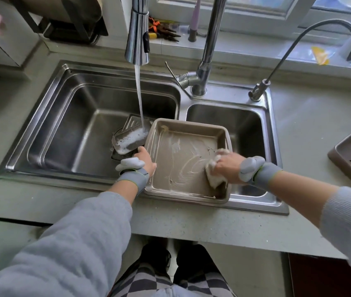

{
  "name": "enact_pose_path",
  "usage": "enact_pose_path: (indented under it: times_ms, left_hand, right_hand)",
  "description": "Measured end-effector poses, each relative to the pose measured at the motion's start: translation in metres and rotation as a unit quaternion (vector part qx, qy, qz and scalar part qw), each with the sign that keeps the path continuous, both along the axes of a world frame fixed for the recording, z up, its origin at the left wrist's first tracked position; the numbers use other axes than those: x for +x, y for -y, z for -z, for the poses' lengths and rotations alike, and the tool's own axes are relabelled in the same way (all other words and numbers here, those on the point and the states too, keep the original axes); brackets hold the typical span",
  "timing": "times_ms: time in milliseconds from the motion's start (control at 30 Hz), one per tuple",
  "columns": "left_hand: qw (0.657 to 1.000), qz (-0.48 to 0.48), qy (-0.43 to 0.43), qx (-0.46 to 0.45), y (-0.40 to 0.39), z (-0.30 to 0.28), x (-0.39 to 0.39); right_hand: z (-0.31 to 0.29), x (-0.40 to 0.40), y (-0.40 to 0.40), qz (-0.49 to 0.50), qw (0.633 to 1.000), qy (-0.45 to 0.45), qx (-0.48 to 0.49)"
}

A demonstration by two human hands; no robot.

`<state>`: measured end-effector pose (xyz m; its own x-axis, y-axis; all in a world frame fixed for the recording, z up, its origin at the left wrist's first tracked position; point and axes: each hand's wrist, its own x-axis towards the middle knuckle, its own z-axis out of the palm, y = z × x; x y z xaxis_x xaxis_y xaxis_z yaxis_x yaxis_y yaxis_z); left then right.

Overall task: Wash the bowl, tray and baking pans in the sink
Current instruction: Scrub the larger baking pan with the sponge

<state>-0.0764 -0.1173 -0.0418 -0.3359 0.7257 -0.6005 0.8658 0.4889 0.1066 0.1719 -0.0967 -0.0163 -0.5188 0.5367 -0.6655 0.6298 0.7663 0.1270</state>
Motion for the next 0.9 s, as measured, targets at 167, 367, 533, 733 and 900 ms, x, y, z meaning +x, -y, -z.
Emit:
enact_pose_path:
  times_ms: [167, 367, 533, 733, 900]
  left_hand:
    - [1.000, 0.011, -0.015, -0.014, -0.002, 0.002, 0.000]
    - [0.992, 0.078, -0.069, -0.076, -0.006, -0.002, 0.001]
    - [0.995, 0.054, -0.046, -0.068, -0.006, 0.000, -0.001]
    - [0.992, 0.072, -0.059, -0.087, -0.008, -0.007, 0.003]
    - [0.995, 0.049, -0.042, -0.074, -0.009, -0.004, 0.001]
  right_hand:
    - [0.003, -0.012, 0.015, -0.084, 0.996, -0.013, -0.039]
    - [-0.004, -0.014, -0.034, 0.027, 0.981, -0.053, 0.187]
    - [0.009, -0.024, 0.028, 0.133, 0.968, -0.192, -0.093]
    - [0.011, -0.012, -0.003, 0.089, 0.981, -0.128, 0.117]
    - [0.014, -0.034, 0.019, -0.015, 0.987, -0.155, 0.031]
